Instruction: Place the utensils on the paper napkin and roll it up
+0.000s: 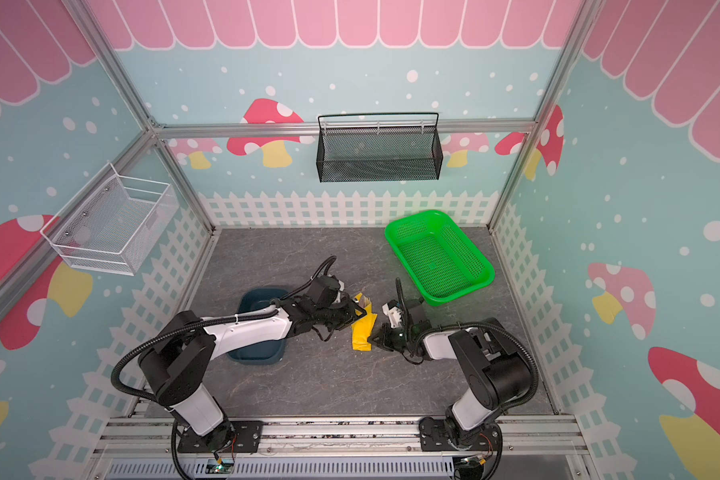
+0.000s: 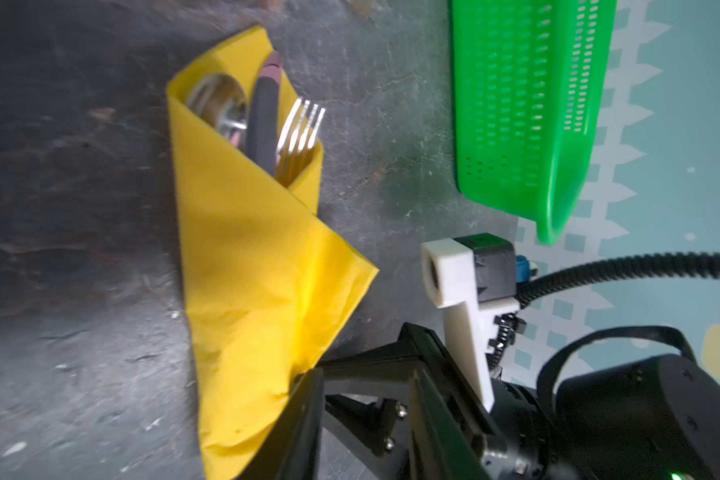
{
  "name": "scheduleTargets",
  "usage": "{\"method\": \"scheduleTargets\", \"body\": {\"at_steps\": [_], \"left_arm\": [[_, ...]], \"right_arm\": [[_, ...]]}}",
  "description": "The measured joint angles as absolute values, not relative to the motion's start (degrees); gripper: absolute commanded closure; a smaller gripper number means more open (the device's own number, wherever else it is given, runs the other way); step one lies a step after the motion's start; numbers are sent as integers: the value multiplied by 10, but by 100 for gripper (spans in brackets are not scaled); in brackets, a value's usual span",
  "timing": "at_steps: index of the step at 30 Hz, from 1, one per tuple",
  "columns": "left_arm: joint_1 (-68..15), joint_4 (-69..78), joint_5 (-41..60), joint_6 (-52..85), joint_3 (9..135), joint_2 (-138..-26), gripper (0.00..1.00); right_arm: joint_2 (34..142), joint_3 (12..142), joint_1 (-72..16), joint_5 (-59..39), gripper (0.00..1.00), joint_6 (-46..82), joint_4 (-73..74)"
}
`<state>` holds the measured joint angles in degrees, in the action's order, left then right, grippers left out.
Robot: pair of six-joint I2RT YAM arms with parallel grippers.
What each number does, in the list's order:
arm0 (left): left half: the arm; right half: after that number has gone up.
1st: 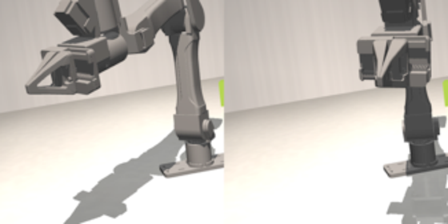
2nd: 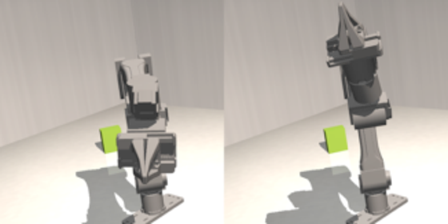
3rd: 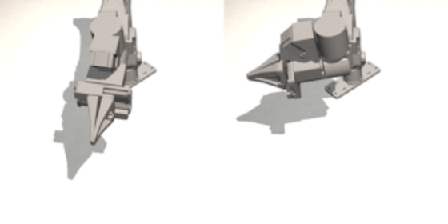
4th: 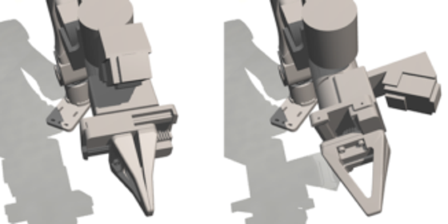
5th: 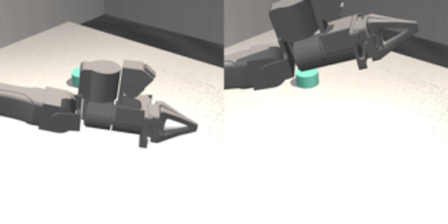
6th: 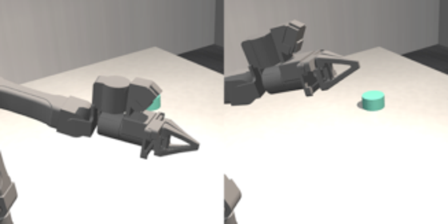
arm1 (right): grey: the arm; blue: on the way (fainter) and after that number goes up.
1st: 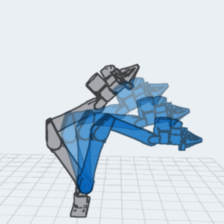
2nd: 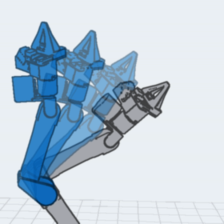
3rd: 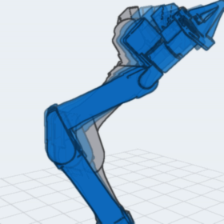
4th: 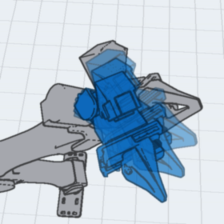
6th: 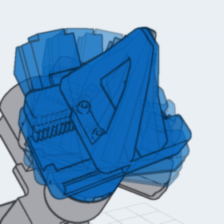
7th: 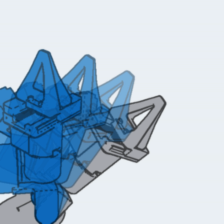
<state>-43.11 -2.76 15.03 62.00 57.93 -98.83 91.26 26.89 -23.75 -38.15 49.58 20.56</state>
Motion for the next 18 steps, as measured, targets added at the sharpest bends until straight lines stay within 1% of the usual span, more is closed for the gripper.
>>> {"method": "scheduleTargets", "body": {"at_steps": [7, 11, 14, 16, 18], "left_arm": [[-439, -33, 171, 608, 582, -1029, 79], [-451, -39, 178, 605, 596, -1059, 84], [-452, -43, 178, 603, 598, -1073, 88], [-452, -45, 178, 602, 598, -1080, 89], [-452, -45, 178, 602, 598, -1081, 89]], "right_arm": [[910, 267, -237, -380, 99, 496, 205], [909, 266, -237, -379, 97, 496, 205], [903, 264, -237, -379, 94, 498, 205], [900, 264, -237, -377, 93, 498, 205], [895, 264, -237, -374, 88, 497, 204]]}}
